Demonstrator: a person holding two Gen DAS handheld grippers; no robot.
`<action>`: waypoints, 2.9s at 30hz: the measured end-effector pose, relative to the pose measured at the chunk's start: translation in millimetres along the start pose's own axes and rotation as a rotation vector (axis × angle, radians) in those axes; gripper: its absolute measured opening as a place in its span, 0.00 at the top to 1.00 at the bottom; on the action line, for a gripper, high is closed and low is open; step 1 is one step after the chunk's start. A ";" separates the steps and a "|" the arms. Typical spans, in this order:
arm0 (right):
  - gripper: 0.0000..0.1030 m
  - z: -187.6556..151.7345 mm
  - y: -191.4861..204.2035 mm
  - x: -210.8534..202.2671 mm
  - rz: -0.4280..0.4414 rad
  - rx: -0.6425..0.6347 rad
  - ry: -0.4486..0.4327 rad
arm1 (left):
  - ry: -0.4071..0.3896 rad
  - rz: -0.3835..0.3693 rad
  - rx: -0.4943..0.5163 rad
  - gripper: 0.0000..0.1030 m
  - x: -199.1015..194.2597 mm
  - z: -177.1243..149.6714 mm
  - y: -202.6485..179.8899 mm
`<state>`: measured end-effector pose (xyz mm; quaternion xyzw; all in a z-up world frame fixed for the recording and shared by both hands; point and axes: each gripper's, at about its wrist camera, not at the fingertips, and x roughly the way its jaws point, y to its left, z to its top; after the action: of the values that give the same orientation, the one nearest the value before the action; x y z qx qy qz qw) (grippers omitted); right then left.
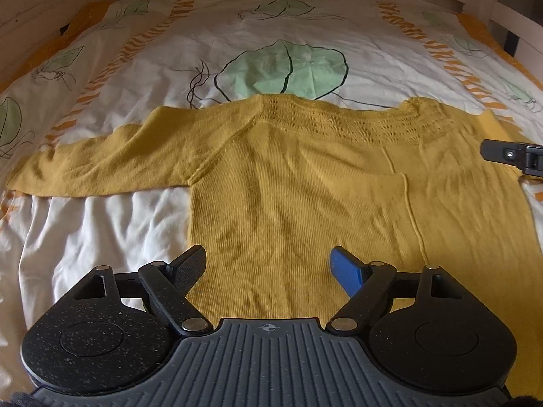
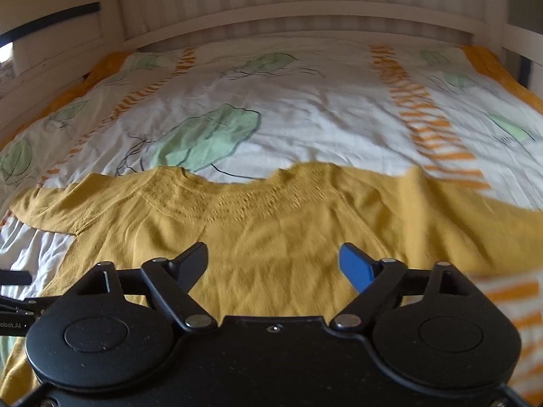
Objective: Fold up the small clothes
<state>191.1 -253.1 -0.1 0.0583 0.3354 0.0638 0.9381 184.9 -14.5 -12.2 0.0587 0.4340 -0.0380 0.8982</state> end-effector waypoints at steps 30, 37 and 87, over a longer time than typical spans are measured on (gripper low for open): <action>0.55 62.8 15.4 167.7 0.376 -0.456 0.199 | -0.043 -0.034 0.003 0.08 65.6 -13.8 24.0; 0.88 65.7 27.4 161.3 0.301 -0.525 0.149 | -0.020 -0.052 -0.008 0.08 63.6 -9.9 26.3; 0.34 84.3 -100.6 134.9 0.056 -0.074 0.019 | -0.103 -0.003 -0.023 0.00 68.8 -22.3 14.6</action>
<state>356.3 -336.4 -34.5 0.0324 0.3402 0.1028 0.9342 212.0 1.8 -78.9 0.0457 0.3877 -0.0375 0.9199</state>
